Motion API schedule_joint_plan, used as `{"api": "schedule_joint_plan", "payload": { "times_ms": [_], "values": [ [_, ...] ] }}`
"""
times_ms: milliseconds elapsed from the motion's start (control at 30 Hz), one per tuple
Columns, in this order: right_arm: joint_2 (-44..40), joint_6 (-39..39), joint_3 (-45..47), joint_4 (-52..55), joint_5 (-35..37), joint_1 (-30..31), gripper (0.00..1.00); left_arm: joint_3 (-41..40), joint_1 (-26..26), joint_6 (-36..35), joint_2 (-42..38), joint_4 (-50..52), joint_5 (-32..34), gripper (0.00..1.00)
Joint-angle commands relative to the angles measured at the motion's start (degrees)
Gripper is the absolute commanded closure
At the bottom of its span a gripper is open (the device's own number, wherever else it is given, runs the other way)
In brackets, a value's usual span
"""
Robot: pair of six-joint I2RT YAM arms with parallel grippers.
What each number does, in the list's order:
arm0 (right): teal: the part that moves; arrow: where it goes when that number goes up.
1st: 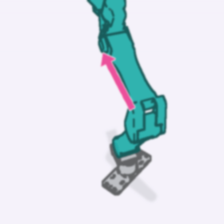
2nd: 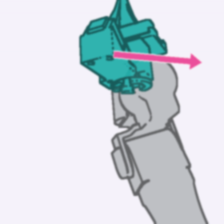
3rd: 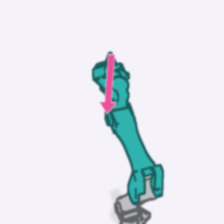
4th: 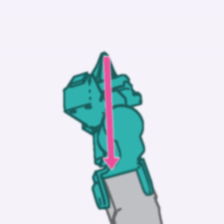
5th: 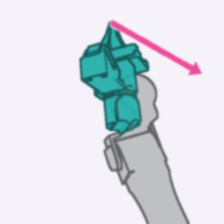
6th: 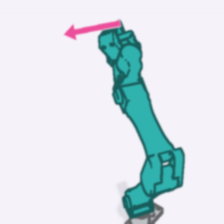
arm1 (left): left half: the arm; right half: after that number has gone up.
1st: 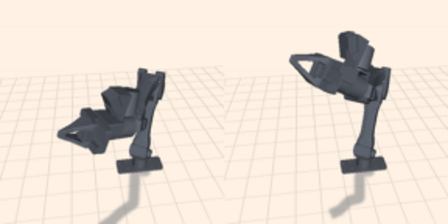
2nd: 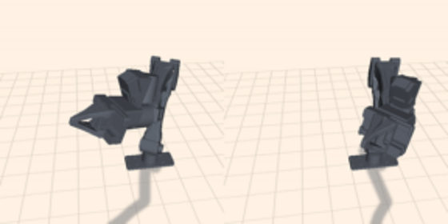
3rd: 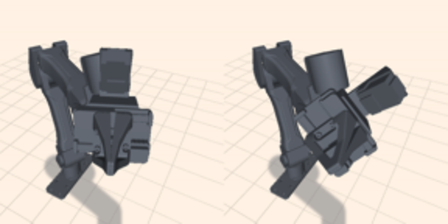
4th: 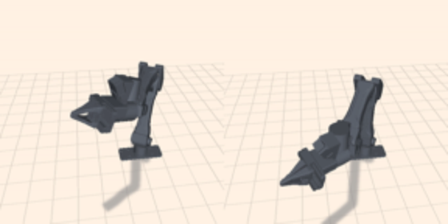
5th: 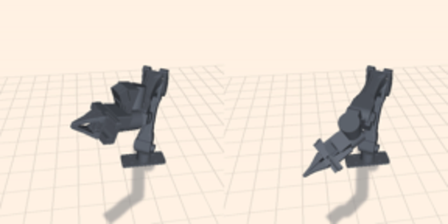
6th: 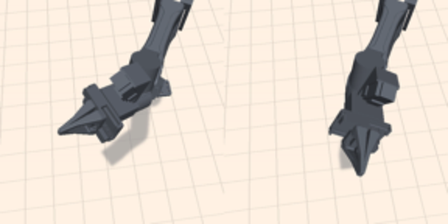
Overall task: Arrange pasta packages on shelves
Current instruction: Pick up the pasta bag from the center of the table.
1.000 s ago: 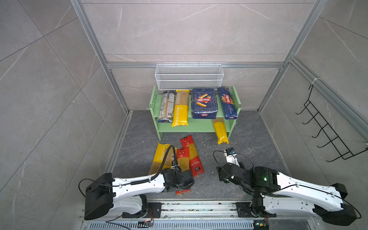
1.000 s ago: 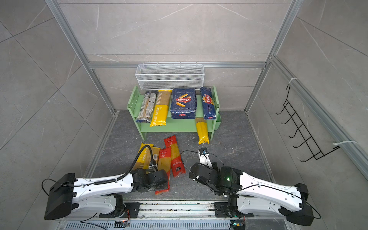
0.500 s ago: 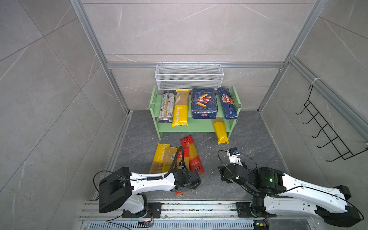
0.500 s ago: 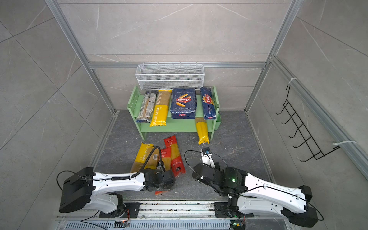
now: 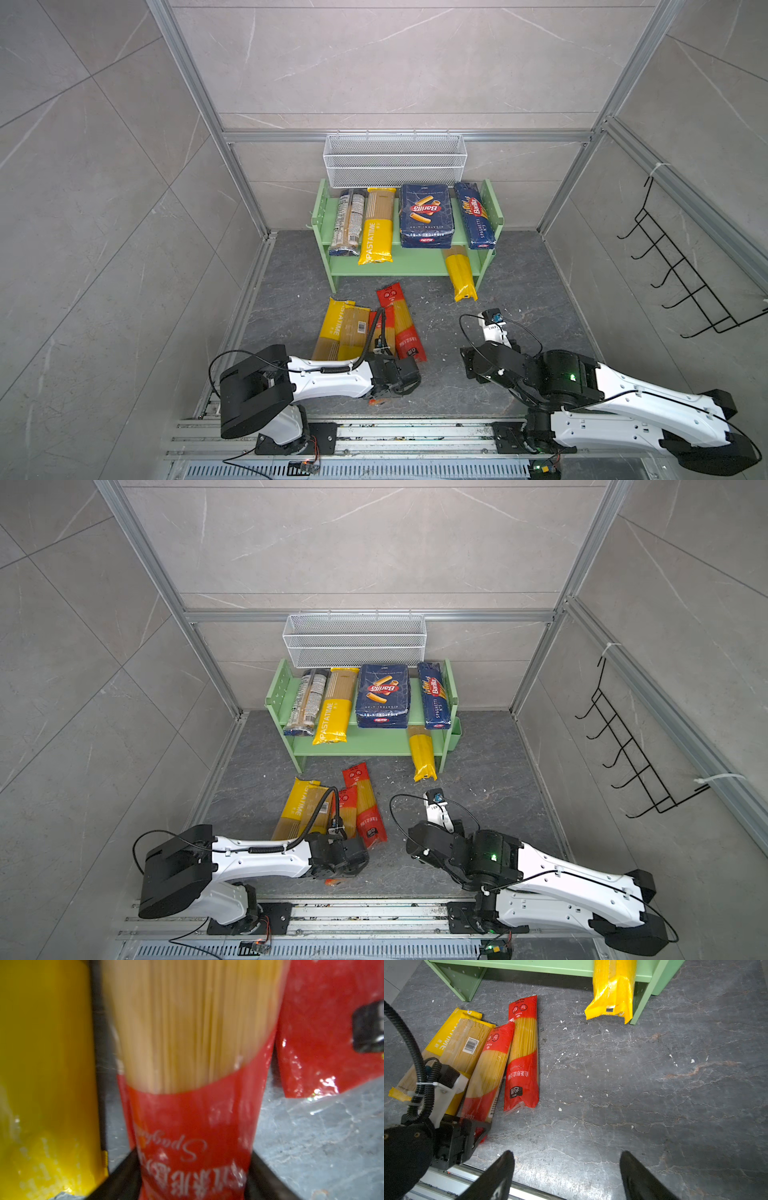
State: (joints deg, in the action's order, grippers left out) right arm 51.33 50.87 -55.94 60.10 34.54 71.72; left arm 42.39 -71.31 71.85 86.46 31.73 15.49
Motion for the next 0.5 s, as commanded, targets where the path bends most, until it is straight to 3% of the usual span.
{"api": "schedule_joint_plan", "payload": {
  "times_ms": [0, 200, 467],
  "values": [
    [0.7, 0.8, -1.5, 1.7, 0.3, 0.3, 0.18, -4.9, 0.3, 1.9, 3.1, -3.8, -6.5, 0.50],
    [1.7, 0.1, -1.8, 0.0, -0.6, 0.2, 0.18, -7.4, 0.0, 1.3, -0.8, -4.2, -6.5, 0.91],
    [2.7, -1.5, -2.5, -3.0, -2.6, 0.2, 0.18, -5.6, -0.2, -0.3, -9.5, 4.4, -0.4, 1.00]
  ]
}}
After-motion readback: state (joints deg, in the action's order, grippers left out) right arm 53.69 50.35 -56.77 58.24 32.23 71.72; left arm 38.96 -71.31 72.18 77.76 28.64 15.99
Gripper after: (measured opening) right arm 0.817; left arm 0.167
